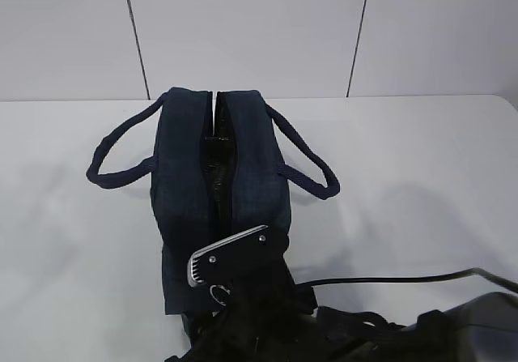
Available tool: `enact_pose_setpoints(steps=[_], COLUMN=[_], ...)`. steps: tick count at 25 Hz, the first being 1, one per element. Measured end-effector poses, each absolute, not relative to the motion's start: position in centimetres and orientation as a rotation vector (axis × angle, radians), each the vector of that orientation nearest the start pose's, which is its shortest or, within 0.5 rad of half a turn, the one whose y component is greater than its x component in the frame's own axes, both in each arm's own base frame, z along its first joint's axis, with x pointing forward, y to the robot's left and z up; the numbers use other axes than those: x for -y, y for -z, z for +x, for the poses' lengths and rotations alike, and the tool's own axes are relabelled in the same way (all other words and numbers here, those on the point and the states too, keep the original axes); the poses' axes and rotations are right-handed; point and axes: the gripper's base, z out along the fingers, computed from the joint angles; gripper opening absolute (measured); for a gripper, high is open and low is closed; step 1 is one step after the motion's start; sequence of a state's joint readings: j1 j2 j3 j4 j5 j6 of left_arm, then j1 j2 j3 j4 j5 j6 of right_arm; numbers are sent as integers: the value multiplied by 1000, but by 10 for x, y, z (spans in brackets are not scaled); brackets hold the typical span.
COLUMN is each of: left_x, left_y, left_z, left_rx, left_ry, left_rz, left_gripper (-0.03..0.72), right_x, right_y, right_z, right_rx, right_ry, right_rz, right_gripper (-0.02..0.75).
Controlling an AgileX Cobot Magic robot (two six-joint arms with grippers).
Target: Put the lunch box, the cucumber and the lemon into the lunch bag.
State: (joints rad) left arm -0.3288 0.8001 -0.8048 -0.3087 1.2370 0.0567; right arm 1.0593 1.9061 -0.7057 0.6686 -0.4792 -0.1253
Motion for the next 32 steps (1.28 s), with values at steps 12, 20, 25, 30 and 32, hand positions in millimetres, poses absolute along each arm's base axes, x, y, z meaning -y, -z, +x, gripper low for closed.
enact_pose_setpoints(steps=[12, 20, 25, 30, 32], left_x=[66, 67, 67, 68, 69], left_y=[-322, -323, -323, -324, -324], left_z=[105, 107, 106, 106, 106], left_rx=[-2614, -2599, -2599, -2597, -2596], left_ry=[566, 567, 572, 594, 603], left_rz=[434, 427, 426, 422, 421], left_gripper=[239, 239, 238, 239, 238], right_x=[-268, -269, -270, -270, -270], right_y=[-104, -106, -106, -107, -107], right_z=[183, 184, 185, 185, 185], right_rx=[-2216, -2209, -2203, -2201, -2201], right_ry=[-392, -394, -396, -396, -396], right_rz=[-594, -593, -590, -591, -591], right_gripper=[428, 342, 272, 237, 232])
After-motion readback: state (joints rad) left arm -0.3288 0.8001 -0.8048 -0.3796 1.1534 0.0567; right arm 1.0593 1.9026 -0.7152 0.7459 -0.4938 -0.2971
